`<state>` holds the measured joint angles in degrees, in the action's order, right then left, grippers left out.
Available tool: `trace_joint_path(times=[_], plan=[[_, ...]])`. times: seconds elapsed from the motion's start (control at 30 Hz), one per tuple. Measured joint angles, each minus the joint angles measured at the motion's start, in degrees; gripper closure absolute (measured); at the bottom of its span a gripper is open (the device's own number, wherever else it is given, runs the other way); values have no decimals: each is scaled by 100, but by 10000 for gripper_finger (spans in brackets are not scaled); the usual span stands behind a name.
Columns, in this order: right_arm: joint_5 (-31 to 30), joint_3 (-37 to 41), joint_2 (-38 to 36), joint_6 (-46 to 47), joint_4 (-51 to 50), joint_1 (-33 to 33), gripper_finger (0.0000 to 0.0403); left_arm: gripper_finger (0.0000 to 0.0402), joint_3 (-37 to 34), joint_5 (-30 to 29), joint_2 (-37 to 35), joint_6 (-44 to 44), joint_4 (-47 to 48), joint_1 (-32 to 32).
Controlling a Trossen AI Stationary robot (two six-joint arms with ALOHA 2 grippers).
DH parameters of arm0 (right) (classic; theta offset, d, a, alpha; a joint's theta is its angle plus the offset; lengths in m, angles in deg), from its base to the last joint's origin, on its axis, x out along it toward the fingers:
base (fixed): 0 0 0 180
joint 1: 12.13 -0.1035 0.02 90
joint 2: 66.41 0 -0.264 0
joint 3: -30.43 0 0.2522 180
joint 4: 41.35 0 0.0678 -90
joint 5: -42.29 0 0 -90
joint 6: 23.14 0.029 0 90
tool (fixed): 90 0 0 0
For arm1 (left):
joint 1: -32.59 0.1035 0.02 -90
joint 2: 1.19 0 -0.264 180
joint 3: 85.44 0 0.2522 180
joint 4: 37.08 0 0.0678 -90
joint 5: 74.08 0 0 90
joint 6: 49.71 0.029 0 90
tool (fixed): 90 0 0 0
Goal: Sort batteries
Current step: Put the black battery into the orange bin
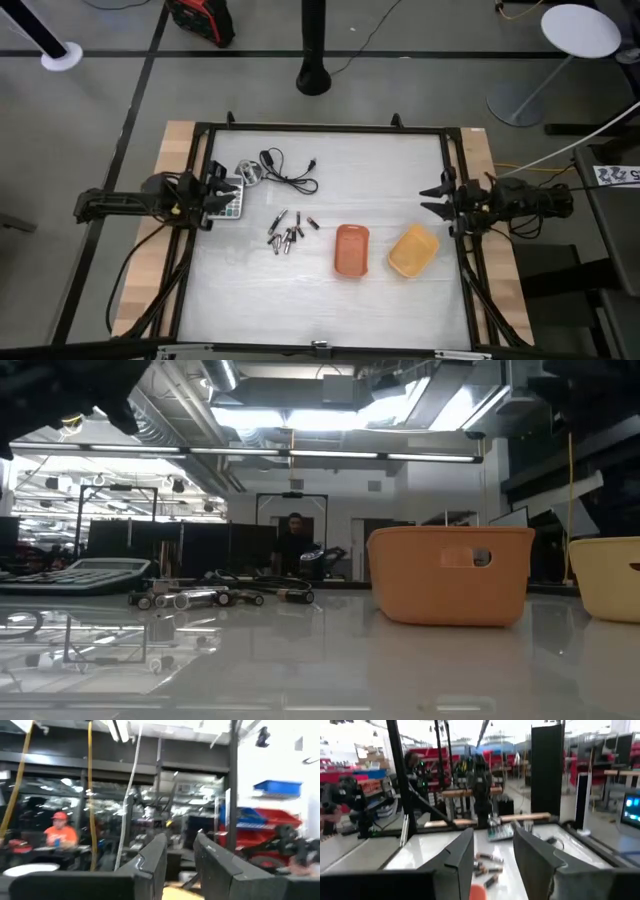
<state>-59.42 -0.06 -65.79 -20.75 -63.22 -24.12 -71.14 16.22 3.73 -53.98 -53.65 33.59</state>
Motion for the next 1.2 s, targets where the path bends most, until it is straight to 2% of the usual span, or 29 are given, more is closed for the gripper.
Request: trace_joint_path(times=[0.13,0.2,0.37,0.47,0.67,0.9,1.2], plan=[[-359,-2,111,21,211,0,269,314,229,-418,565,-10,-22,2],[-602,-2,285,66,262,1,269,314,474,-439,992,-15,-45,2],[-1143,-4,1109,344,781,2,269,314,1101,-439,2210,27,65,0],[-1236,-102,1710,346,1065,0,269,314,1477,-479,2843,122,762,20],[-1273,-554,2792,466,1149,0,269,314,2080,-697,3893,-788,2369,28],[-1273,-1112,4059,630,1085,0,269,314,2520,-672,4735,-1693,3382,11],[-1271,-1818,5363,630,1110,2,269,314,2763,116,5422,-2914,4474,-3]])
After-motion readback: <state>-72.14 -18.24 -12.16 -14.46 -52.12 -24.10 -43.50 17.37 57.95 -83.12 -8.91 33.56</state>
